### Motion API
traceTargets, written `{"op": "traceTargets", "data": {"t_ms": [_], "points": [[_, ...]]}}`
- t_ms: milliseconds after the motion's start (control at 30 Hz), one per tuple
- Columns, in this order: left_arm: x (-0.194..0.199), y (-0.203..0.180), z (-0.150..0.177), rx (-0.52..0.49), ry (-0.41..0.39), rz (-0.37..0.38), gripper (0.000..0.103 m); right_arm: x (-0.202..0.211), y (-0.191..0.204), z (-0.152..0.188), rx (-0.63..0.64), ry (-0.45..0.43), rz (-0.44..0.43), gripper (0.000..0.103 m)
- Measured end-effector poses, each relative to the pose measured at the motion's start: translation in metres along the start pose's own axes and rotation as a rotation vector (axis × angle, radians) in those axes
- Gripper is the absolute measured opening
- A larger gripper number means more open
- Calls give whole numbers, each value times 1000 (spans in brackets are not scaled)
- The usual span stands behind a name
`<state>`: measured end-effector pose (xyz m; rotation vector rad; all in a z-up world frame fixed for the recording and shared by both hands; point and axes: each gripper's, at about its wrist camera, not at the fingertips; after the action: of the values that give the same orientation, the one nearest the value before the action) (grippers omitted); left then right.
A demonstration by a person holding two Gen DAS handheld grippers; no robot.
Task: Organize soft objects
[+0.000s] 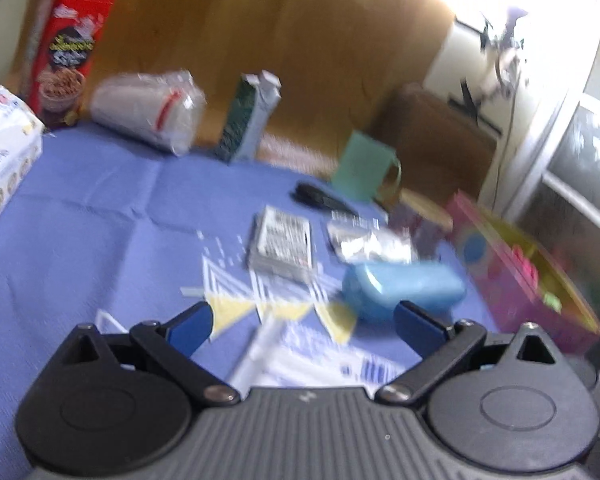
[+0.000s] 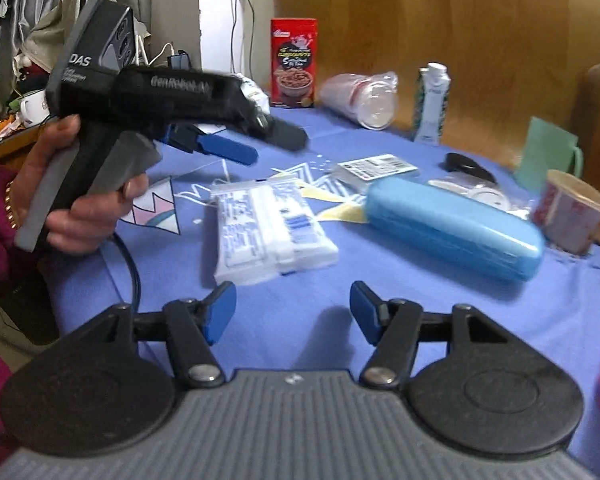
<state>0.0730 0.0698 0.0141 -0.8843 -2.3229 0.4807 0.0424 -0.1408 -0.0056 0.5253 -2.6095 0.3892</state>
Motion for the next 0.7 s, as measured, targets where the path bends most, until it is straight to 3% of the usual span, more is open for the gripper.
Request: {"op": "traceTargets", "data": {"t_ms": [167, 267, 367, 467, 567, 700], "points": [[-7, -8, 12, -14, 30, -15, 85, -8, 16, -2, 11, -13, -3, 65], [-7, -12, 15, 10, 28, 13, 82, -5, 16, -2, 7, -16, -6, 64], [-12, -21, 20, 43, 53, 102, 80, -1, 9, 1, -24, -15, 23, 61], [-20, -41, 29, 11, 100, 172, 79, 6, -2, 6, -69, -6, 23, 60], [-24, -52, 31, -20, 125, 183, 80, 18, -5, 13, -70, -2, 37, 60], [-17, -43, 25, 23, 113, 161, 83, 30, -11, 21, -64, -1, 67, 60]]}}
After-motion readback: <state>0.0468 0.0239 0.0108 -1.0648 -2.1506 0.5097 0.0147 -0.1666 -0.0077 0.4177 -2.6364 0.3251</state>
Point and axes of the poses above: each gripper's, at about its wrist camera, not at the fingertips, and x roughly against the way its jaws point, y to its left, z to its underside, and after that the axes turned 15 degrees about z, right-handed
